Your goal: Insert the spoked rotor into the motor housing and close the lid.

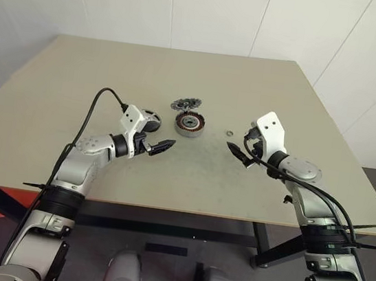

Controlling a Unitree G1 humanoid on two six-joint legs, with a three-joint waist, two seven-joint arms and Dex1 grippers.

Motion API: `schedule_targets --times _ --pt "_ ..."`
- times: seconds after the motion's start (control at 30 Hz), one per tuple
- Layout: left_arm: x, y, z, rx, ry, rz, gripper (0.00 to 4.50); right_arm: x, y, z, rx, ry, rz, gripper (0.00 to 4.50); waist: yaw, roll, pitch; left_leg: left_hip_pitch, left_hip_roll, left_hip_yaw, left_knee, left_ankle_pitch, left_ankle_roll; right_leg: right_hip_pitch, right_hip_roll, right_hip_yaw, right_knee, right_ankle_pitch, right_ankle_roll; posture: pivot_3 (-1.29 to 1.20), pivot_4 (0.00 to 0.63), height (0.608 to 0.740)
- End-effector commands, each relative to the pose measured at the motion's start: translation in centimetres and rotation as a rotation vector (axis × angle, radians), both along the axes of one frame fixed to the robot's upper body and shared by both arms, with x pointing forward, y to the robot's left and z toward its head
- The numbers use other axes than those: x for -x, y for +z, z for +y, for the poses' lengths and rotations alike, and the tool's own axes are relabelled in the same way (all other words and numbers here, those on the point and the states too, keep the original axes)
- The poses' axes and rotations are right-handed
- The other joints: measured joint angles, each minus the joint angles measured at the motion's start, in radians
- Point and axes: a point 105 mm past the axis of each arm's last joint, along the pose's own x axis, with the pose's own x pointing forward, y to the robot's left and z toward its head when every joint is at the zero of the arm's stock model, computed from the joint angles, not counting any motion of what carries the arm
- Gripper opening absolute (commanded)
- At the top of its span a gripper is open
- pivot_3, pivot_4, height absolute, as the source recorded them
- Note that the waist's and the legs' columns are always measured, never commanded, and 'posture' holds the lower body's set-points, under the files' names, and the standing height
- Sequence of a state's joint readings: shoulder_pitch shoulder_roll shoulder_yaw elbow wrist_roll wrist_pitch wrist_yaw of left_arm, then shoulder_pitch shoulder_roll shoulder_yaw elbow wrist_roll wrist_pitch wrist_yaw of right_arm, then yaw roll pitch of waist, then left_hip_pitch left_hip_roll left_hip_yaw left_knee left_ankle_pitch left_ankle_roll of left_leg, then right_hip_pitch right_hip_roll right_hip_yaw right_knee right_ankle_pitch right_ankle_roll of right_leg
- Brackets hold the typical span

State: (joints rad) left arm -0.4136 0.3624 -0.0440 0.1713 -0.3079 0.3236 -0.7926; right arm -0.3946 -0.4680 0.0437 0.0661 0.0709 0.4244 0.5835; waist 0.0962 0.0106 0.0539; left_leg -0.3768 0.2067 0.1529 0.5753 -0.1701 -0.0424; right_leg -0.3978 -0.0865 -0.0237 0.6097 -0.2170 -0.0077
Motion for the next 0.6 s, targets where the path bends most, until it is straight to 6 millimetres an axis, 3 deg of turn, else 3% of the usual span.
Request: schedule_targets --times 0.03,0.6 --pt "-0.26 1.79 0.02 0.015 0.001 -0.064 4.46 -0.37 1.51 0.62 0.007 0.021 -0.059 4.50 0.000 0.000 0.000 0.000 0.000 0.000 0.000 0.000 0.000 0.000 0.000 0.000 0.000 0.000 0.000 0.00 0.000 0.740" --pt "-0.31 1.80 0.27 0.012 0.010 -0.068 4.46 -0.52 1.45 0.77 0.015 0.027 -0.059 4.50 0.000 0.000 0.000 0.000 0.000 0.000 0.001 0.000 0.000 0.000 0.000 0.000 0.001 0.000 0.000 0.00 0.000 0.740"
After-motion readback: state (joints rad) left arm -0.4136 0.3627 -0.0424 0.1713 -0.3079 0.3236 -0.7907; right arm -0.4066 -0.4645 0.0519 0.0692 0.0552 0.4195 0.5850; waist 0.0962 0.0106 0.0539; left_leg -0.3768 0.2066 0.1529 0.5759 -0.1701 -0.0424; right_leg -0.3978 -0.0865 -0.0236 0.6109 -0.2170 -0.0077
